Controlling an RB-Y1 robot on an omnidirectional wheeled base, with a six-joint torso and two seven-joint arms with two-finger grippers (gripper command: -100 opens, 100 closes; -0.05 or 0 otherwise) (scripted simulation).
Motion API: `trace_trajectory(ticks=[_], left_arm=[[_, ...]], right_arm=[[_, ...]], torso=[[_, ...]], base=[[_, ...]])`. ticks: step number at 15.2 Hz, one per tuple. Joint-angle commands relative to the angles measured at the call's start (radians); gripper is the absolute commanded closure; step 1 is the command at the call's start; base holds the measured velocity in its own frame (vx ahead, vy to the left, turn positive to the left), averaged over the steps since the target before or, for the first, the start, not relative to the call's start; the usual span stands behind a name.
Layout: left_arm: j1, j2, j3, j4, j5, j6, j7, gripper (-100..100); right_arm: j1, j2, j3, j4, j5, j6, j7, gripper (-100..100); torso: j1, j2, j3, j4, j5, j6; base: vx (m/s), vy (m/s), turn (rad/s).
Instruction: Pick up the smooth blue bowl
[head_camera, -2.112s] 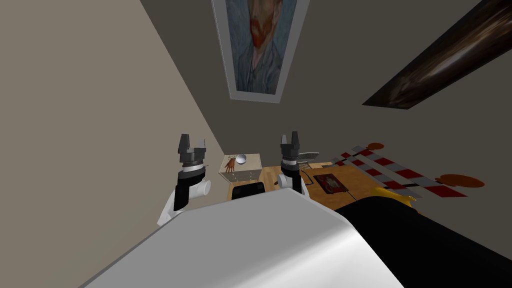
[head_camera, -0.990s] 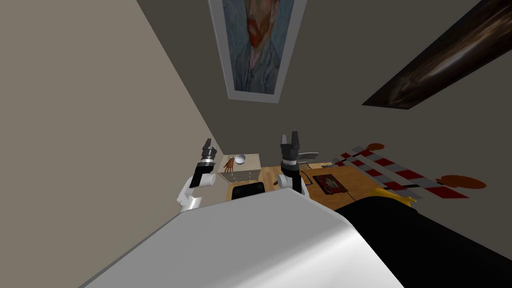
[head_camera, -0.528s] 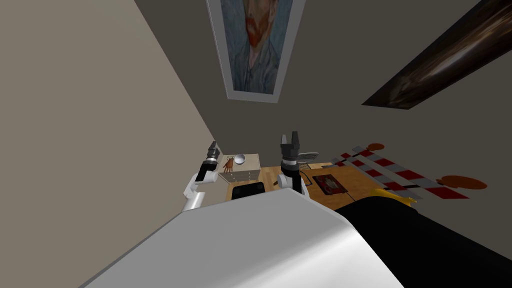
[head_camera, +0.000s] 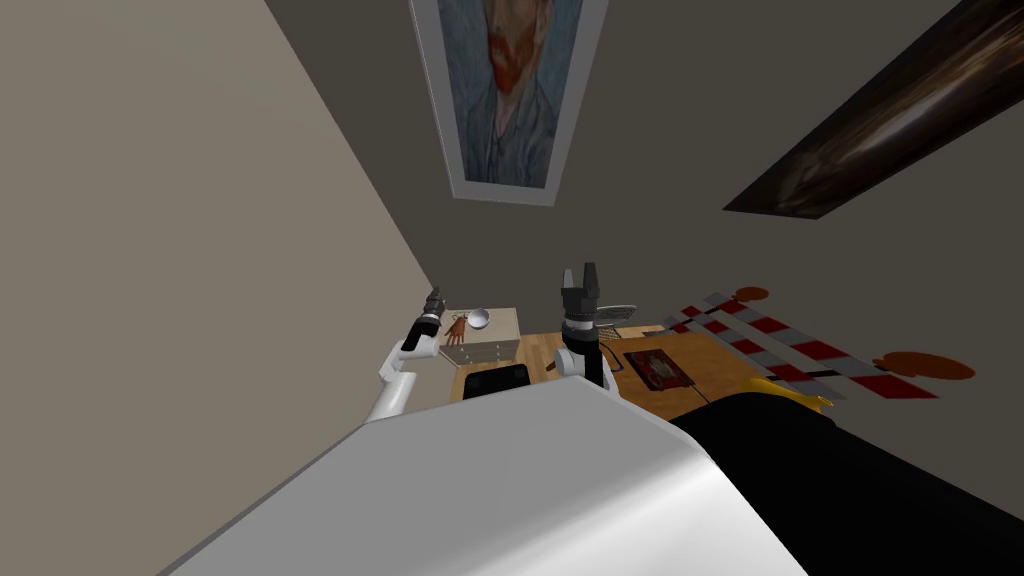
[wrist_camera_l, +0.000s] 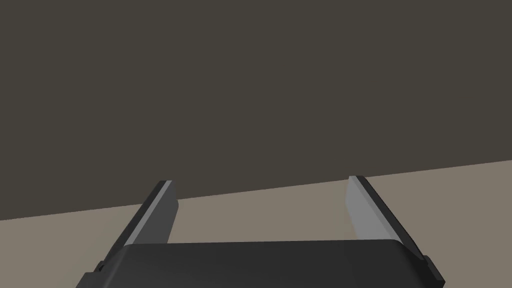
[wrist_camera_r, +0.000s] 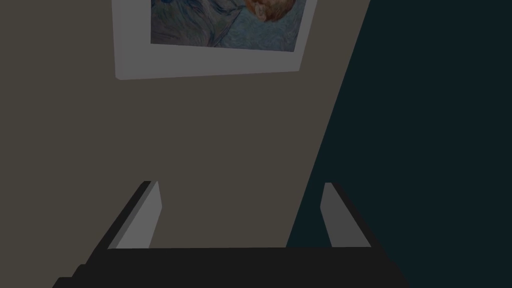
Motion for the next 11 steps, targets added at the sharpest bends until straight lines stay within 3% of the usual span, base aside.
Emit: trace_trajectory(ticks=[1,2,5,6,8,9,11], left_arm=[[-0.017,0.004,0.000,0.040,0.003,0.025,0.001,-100],[-0.056,0.004,0.000,0.071,0.008,0.062,-0.001,-100],[-0.056,0.004,0.000,0.104,0.008,0.075,-0.001,-100],[-0.095,0.004,-0.001,0.138,0.013,0.124,-0.002,-100],[-0.095,0.004,-0.001,0.168,0.013,0.124,-0.002,-100],[-0.135,0.003,-0.002,0.202,0.018,0.164,-0.004,-100],[-0.135,0.003,-0.002,0.230,0.018,0.174,-0.004,-100]], right_arm=[[0.000,0.000,0.000,0.000,0.000,0.000,0.000,0],[0.000,0.000,0.000,0.000,0.000,0.000,0.000,0],[0.000,0.000,0.000,0.000,0.000,0.000,0.000,0],[0.000,0.000,0.000,0.000,0.000,0.000,0.000,0],[0.000,0.000,0.000,0.000,0.000,0.000,0.000,0],[0.000,0.000,0.000,0.000,0.000,0.000,0.000,0],[0.000,0.000,0.000,0.000,0.000,0.000,0.000,0]], torso=[[0.000,0.000,0.000,0.000,0.000,0.000],[0.000,0.000,0.000,0.000,0.000,0.000],[0.000,0.000,0.000,0.000,0.000,0.000],[0.001,0.000,0.000,0.000,0.000,0.000],[0.000,0.000,0.000,0.000,0.000,0.000],[0.000,0.000,0.000,0.000,0.000,0.000],[0.000,0.000,0.000,0.000,0.000,0.000]], base=[[0.003,-0.016,-0.001],[0.001,-0.021,0.003],[0.003,-0.016,0.001],[0.003,-0.014,0.002],[0.004,-0.016,-0.002],[0.006,-0.021,0.001],[0.006,-0.022,0.000]])
